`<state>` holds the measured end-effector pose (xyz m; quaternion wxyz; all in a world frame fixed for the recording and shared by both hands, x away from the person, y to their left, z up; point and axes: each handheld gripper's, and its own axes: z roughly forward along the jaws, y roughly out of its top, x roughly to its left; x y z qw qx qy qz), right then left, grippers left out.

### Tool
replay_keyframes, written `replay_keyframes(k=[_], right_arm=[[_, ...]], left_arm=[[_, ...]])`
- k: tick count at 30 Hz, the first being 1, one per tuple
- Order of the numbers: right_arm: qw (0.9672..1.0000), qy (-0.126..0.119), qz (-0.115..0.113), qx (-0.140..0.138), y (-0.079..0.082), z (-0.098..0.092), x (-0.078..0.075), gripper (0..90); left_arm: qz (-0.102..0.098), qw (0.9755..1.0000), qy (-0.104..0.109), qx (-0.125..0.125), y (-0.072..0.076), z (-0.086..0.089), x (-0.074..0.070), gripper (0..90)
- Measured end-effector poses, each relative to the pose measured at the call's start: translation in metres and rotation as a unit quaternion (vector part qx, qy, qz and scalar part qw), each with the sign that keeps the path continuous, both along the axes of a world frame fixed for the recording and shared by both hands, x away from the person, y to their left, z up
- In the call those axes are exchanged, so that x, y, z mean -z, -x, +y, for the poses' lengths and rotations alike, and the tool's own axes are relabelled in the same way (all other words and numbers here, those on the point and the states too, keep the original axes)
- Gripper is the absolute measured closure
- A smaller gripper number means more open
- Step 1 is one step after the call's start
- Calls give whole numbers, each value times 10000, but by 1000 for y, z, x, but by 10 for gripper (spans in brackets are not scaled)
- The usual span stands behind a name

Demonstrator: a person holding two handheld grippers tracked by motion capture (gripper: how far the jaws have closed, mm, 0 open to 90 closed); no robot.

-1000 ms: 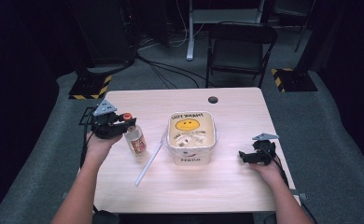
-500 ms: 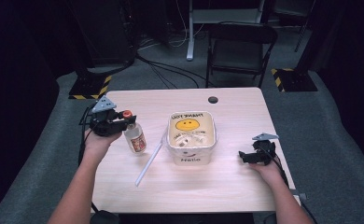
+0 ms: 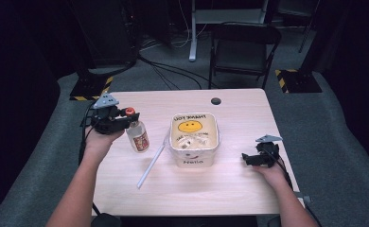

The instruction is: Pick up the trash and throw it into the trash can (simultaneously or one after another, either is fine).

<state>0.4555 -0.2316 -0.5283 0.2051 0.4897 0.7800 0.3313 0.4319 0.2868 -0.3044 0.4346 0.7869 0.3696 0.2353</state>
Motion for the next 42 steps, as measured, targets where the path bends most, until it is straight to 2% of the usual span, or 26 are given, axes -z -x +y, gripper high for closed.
replay_keyframes(k=[16,31,42], right_arm=[[10000,-4,5,-6,0,0,0,10],[10000,2,4,-16,0,0,0,10],[10000,-3,1,-27,0,0,0,10]], left_arm=[[-30,9998,-154,139,-1,-16,-25,626],[-145,9991,-176,360,-5,-34,-57,626],[-182,9984,-191,496,-11,-49,-71,626]])
